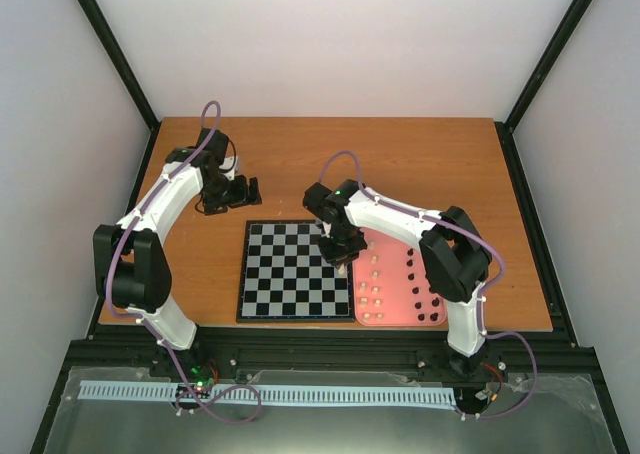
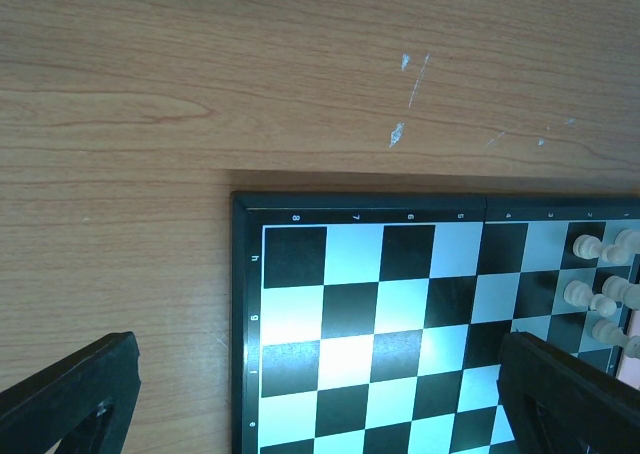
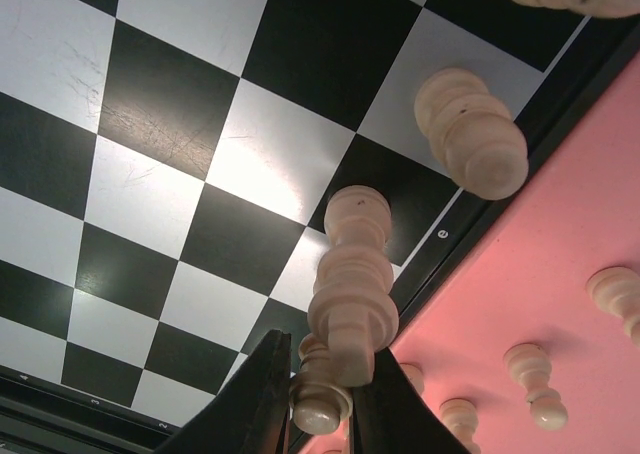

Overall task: Set up the chess pieces on the board
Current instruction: Place the chess piece on the chessboard.

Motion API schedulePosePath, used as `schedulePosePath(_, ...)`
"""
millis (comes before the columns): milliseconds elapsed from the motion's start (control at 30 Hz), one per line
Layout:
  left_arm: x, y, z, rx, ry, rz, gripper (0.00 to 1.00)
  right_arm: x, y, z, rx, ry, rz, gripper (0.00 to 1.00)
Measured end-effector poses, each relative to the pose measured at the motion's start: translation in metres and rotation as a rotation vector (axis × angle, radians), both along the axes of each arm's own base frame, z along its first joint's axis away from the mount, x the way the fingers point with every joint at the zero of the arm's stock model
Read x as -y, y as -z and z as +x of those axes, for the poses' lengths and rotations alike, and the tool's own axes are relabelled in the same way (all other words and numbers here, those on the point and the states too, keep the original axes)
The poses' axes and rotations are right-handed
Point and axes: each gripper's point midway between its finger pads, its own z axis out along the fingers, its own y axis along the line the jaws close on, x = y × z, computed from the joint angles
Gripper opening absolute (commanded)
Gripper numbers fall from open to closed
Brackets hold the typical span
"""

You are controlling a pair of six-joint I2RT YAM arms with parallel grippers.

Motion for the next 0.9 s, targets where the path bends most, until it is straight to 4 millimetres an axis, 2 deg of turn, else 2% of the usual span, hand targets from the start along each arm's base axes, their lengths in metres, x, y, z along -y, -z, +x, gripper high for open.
schedulePosePath(533, 0.0, 0.0, 0.0, 0.0, 0.0, 0.0, 1.0, -0.002, 0.0, -0.002, -0.01, -0.009, 0.01, 0.33)
schedulePosePath(700, 0.0, 0.0, 0.0, 0.0, 0.0, 0.0, 1.0, -0.002, -0.001, -0.003, -0.014, -0.013, 0.013, 0.44)
schedulePosePath(900, 0.0, 0.0, 0.0, 0.0, 0.0, 0.0, 1.0, 0.003, -0.013, -0.005, 0.001, -0.004, 0.013, 0.55)
